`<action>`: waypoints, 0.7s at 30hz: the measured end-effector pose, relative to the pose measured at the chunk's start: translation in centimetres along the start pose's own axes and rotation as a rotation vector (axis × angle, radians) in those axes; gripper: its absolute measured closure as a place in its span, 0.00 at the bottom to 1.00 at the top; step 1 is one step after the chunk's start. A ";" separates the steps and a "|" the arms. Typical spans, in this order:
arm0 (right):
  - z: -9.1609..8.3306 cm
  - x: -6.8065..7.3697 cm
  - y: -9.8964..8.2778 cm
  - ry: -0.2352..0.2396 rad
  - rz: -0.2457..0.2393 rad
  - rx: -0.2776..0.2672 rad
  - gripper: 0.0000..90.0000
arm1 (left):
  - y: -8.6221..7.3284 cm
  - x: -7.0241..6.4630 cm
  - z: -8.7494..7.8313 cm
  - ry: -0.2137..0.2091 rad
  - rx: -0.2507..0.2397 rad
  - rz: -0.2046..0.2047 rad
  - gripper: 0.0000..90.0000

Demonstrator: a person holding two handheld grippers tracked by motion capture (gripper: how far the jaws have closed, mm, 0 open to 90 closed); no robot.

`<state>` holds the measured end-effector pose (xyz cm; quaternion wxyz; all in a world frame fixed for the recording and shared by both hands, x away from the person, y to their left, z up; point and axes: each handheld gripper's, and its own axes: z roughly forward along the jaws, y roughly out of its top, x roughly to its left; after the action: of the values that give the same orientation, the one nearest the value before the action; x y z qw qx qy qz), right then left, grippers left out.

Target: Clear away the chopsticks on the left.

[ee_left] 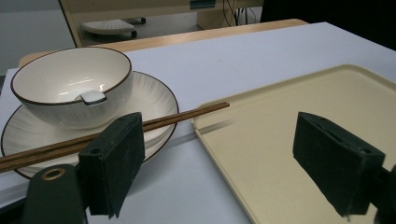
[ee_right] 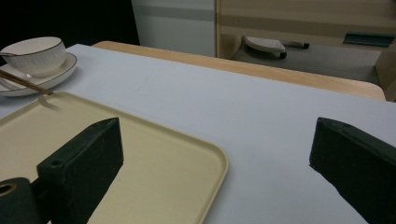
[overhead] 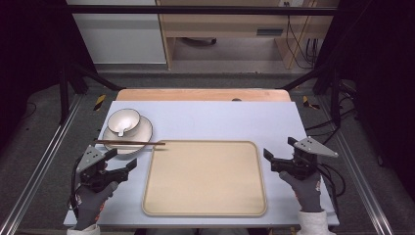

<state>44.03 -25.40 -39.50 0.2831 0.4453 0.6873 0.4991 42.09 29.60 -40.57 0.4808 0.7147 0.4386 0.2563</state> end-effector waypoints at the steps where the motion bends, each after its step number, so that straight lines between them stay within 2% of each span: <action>1: 0.0 0.0 0.0 0.000 0.000 0.000 0.03 | 0.0 0.0 0.0 0.000 0.000 0.000 0.19; 9: 0.0 0.2 0.0 -0.002 -0.007 0.007 0.03 | -0.2 0.7 0.4 -0.007 0.026 0.016 0.21; 13: 0.2 0.6 0.1 0.000 -0.015 0.010 0.03 | -0.2 1.3 0.7 0.003 0.052 0.042 0.21; 21: 0.2 1.1 0.3 0.000 -0.028 0.019 0.03 | -0.2 2.9 1.2 0.011 0.071 0.052 0.21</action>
<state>43.82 -24.24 -39.21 0.2860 0.4382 0.6982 0.4886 44.31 31.59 -41.36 0.4460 0.7409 0.4315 0.2569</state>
